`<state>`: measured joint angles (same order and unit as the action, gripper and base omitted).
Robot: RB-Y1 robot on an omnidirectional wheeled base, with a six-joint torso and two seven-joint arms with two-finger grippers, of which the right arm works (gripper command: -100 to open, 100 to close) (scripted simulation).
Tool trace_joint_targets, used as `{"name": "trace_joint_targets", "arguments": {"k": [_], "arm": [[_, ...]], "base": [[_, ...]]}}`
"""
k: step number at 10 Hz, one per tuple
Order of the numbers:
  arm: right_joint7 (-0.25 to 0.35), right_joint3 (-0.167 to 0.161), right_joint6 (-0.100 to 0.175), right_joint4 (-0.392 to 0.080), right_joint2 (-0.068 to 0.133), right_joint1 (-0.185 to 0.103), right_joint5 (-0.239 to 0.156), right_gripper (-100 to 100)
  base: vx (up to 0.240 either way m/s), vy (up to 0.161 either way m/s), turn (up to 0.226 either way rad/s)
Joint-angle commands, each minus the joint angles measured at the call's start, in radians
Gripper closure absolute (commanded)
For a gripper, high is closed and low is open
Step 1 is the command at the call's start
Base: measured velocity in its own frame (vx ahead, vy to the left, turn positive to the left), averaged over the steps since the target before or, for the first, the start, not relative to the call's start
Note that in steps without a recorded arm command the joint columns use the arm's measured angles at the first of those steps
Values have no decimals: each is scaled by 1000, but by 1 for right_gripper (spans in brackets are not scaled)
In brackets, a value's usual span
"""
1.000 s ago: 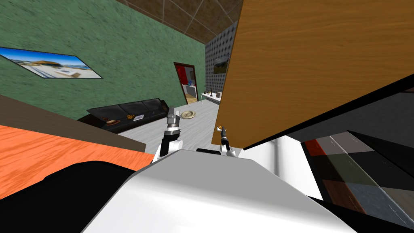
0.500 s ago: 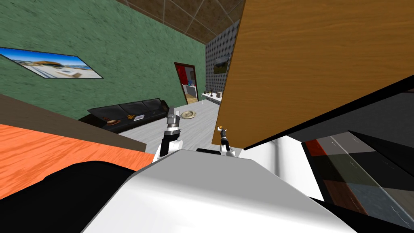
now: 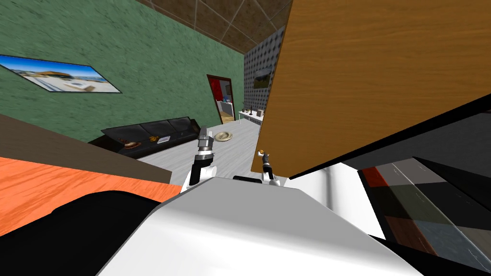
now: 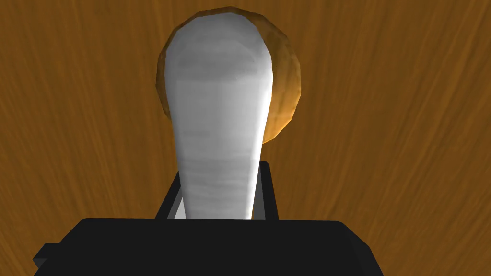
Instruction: Push the door open
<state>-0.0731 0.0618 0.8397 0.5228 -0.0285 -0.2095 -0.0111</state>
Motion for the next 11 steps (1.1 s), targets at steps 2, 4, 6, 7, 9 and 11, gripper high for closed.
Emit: {"name": "trace_joint_targets", "arguments": {"k": [2,4,6,7,9,11], "arm": [[-6,20,6,-10,28,-22,-12,100],[-6,20,6,-10,28,-22,-12,100],[-23,51,3,-5,47,-24,-32,100],[-26,57,2,-4,48,-24,-36,100],[-38,79,0,0,39,-25,-50,100],[-49,98,-2,3,18,-26,-62,100]], "base": [[127,-16,-29],[14,-2,7],[140,82,-97],[203,97,-99],[187,79,-75],[171,149,-124]]}}
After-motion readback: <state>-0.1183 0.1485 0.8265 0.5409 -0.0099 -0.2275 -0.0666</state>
